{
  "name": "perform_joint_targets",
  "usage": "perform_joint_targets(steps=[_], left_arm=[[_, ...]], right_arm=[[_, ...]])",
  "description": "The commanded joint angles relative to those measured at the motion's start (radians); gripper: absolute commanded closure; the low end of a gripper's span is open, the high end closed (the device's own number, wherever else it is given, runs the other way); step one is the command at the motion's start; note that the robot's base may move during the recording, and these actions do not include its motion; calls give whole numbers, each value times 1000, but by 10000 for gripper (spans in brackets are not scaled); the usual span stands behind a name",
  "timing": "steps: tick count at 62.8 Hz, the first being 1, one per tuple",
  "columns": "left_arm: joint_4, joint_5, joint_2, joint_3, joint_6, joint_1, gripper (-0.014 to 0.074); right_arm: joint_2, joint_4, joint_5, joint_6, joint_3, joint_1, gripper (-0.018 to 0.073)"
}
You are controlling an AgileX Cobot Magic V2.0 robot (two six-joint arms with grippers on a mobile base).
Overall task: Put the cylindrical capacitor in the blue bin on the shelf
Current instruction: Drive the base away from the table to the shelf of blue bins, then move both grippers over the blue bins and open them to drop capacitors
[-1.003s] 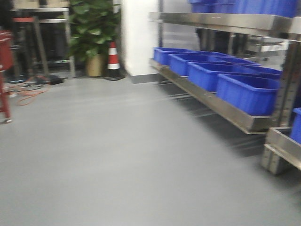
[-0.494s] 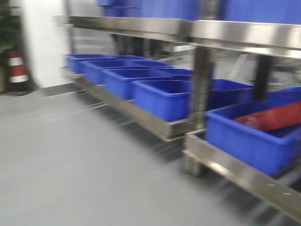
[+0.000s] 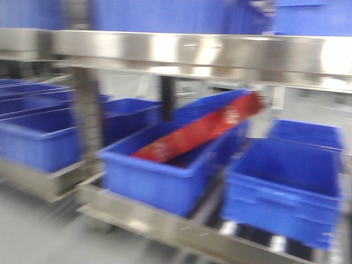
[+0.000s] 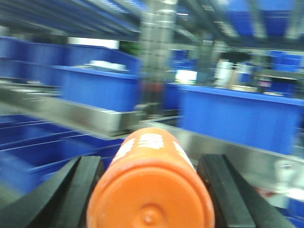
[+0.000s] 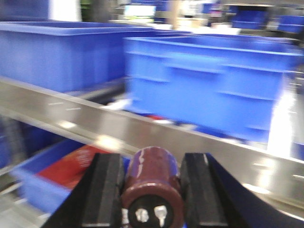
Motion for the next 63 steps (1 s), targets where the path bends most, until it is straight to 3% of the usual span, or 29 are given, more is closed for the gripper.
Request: perform_joint_targets(steps=[1, 63], left_arm=[[-9, -22, -3, -2, 3, 3, 708], [-9, -22, -3, -2, 3, 3, 708]], right_arm=[[-8, -6, -30, -4, -1, -1, 727], [-8, -6, -30, -4, -1, -1, 727]])
